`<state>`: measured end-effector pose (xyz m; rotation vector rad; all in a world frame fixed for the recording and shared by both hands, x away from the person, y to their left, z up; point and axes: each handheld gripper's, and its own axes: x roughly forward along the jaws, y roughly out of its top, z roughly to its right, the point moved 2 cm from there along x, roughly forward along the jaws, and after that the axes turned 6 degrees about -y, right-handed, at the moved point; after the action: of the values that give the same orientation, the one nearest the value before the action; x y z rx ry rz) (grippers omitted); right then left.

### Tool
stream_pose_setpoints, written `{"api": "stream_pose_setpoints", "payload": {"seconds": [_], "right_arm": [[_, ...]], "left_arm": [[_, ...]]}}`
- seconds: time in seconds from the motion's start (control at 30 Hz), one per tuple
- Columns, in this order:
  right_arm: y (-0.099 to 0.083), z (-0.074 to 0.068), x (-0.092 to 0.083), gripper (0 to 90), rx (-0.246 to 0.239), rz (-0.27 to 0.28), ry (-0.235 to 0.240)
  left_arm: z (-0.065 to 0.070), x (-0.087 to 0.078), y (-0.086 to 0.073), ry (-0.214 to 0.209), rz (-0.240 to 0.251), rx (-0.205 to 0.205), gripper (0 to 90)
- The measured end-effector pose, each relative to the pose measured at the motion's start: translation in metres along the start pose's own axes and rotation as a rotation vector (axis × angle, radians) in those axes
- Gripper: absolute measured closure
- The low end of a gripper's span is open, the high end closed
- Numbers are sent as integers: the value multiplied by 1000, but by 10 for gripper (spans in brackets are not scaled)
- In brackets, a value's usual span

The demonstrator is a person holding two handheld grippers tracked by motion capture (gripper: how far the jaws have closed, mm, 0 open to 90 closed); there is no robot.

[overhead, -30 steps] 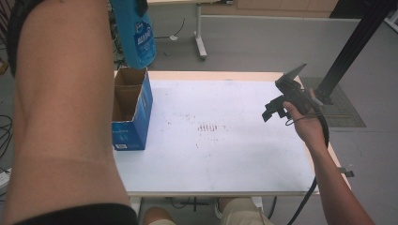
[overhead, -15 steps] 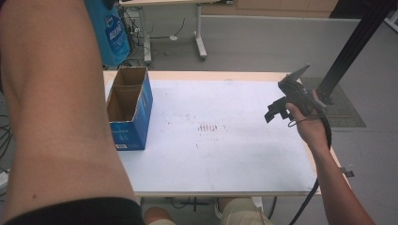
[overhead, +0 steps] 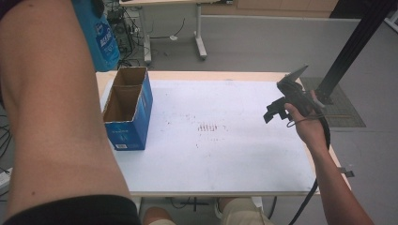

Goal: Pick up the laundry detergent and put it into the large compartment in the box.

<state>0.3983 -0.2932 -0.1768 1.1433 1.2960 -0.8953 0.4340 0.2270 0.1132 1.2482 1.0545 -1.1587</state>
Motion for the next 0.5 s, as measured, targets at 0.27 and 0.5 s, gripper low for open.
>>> {"api": "stream_pose_setpoints", "payload": {"seconds": [0.27, 0.5], "right_arm": [[0, 0, 0, 61, 1, 0, 3], [-1, 1, 3, 61, 1, -3, 4]], "left_arm": [[-8, 15, 0, -19, 0, -18, 376], [-12, 34, 3, -43, -26, -14, 376]]}}
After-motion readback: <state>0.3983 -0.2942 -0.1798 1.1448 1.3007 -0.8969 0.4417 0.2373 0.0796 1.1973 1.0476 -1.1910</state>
